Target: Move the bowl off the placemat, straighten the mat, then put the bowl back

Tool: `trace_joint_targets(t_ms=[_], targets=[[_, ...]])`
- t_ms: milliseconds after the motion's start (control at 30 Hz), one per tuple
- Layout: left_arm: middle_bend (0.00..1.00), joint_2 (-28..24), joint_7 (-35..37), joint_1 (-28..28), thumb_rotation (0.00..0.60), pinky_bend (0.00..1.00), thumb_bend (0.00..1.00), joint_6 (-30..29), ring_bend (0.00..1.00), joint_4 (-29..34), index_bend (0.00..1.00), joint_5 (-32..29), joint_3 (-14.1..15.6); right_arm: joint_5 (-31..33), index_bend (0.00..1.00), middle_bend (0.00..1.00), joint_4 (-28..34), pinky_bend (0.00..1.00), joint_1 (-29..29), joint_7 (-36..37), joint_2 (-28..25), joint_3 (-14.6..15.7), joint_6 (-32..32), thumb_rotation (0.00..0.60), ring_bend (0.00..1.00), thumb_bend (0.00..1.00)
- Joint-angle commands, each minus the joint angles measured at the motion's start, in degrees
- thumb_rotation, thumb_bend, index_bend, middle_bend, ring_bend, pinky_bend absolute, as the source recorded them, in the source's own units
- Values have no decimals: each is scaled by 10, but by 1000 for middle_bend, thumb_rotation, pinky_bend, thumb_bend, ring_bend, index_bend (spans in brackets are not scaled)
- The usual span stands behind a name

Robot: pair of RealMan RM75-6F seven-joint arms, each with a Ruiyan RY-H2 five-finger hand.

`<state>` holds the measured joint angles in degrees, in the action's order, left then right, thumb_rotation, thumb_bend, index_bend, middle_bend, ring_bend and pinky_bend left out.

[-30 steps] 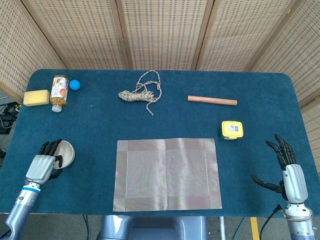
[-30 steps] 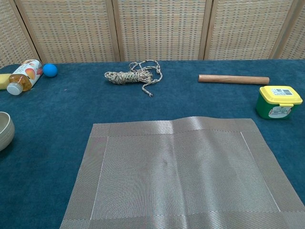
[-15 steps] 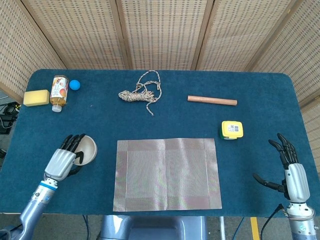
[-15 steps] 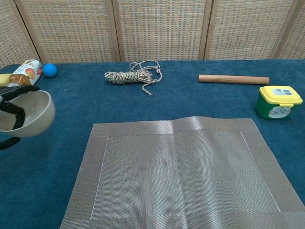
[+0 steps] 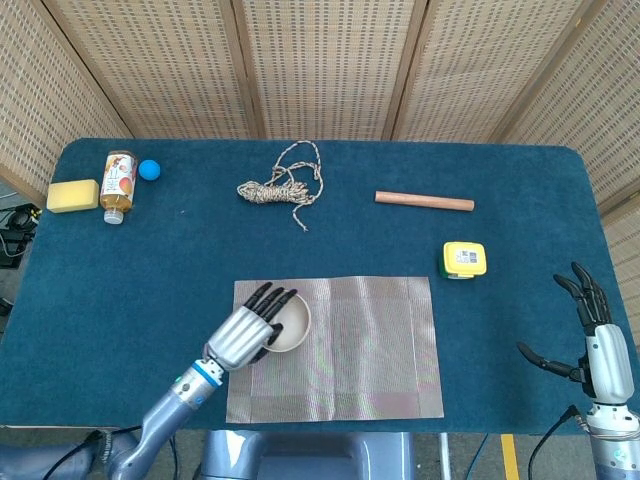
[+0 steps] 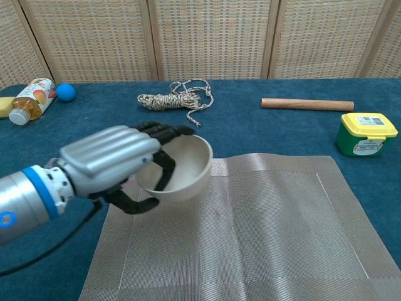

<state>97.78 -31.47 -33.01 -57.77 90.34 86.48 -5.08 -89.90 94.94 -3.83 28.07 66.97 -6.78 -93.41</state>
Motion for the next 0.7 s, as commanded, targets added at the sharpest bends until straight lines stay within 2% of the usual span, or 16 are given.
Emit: trace_joint_targets(t_ms=[33, 267, 500, 567, 700], targets=[[0, 43, -39, -27, 600, 0, 435, 31, 0, -2, 685, -32, -13, 2, 163, 0, 1, 0, 0, 3, -1, 0, 3, 600, 0, 235], [0, 113, -93, -65, 600, 0, 431, 63, 0, -35, 674, -90, -39, 9, 163, 0, 1, 0, -1, 11, -4, -1, 10, 600, 0, 235], [0, 157, -151, -94, 600, 0, 425, 79, 0, -62, 637, -150, -49, 17, 163, 0, -2, 0, -2, 25, -8, -6, 13, 600, 0, 235], [0, 164, -165, -98, 600, 0, 407, 78, 0, -67, 594, -165, -48, 18, 163, 0, -2, 0, -1, 29, -10, -7, 13, 600, 0, 235], [0, 164, -185, -101, 600, 0, 279, 73, 0, -65, 437, -186, -44, 20, 163, 0, -1, 0, 0, 36, -13, -9, 11, 600, 0, 235]])
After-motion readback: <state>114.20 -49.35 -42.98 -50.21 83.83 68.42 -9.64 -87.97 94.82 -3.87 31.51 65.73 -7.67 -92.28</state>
